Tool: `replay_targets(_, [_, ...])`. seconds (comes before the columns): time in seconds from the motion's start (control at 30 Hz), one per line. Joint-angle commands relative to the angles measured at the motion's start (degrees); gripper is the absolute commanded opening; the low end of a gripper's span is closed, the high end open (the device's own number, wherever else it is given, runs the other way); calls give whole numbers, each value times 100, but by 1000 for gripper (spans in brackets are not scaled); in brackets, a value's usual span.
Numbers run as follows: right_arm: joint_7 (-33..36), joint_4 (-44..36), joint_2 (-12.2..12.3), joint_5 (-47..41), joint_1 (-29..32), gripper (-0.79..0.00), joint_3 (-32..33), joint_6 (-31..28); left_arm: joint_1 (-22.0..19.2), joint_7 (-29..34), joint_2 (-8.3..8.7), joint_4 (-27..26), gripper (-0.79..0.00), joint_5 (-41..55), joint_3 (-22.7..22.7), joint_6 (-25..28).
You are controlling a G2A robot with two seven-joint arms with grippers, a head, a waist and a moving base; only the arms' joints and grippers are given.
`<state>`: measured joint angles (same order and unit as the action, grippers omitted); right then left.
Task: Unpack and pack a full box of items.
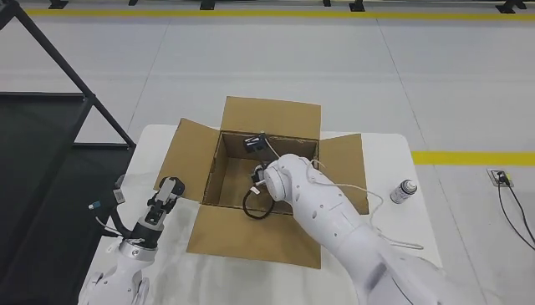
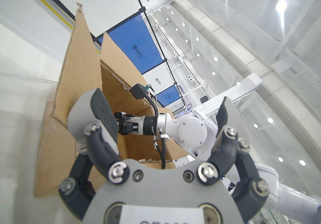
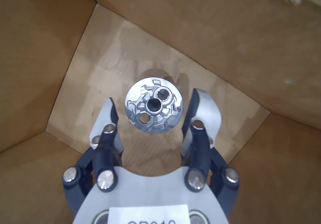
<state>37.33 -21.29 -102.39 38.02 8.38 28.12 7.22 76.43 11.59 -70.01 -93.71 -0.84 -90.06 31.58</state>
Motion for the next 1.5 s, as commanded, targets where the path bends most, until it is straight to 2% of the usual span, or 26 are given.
replay_targets(0.0, [-28, 106, -45, 7, -18, -394, 9, -6, 0, 0, 0, 0, 0, 0, 0, 0])
replay_targets(0.27, [-97, 448, -204, 61, -81, -428, 47, -94, 0, 0, 0, 0, 0, 0, 0, 0])
replay_targets(0.3, [-106, 486, -218, 57, -91, -557, 59, -112, 0, 0, 0, 0, 0, 0, 0, 0])
replay_targets(0.37, [-130, 548, -242, 56, -115, -763, 83, -166, 0, 0, 0, 0, 0, 0, 0, 0])
replay_targets(0.4, [-150, 576, -251, 56, -132, -785, 96, -192, 0, 0, 0, 0, 0, 0, 0, 0])
replay_targets(0.67, [-239, 651, -250, 149, -308, -785, 187, -582, 0, 0, 0, 0, 0, 0, 0, 0])
replay_targets(0.9, [-279, 397, -124, 576, -448, -785, 154, -1314, 0, 0, 0, 0, 0, 0, 0, 0])
replay_targets(1.07, [-442, 44, 117, 932, -446, -785, 193, -2158, 0, 0, 0, 0, 0, 0, 0, 0])
replay_targets(1.2, [-516, -524, 397, 1241, -296, -785, 312, -2385, 0, 0, 0, 0, 0, 0, 0, 0])
replay_targets(1.33, [-409, -1549, 817, 1600, 47, -785, 624, -2441, 0, 0, 0, 0, 0, 0, 0, 0])
replay_targets(1.47, [234, -3264, 1377, 2067, 754, -785, 1282, -2319, 0, 0, 0, 0, 0, 0, 0, 0])
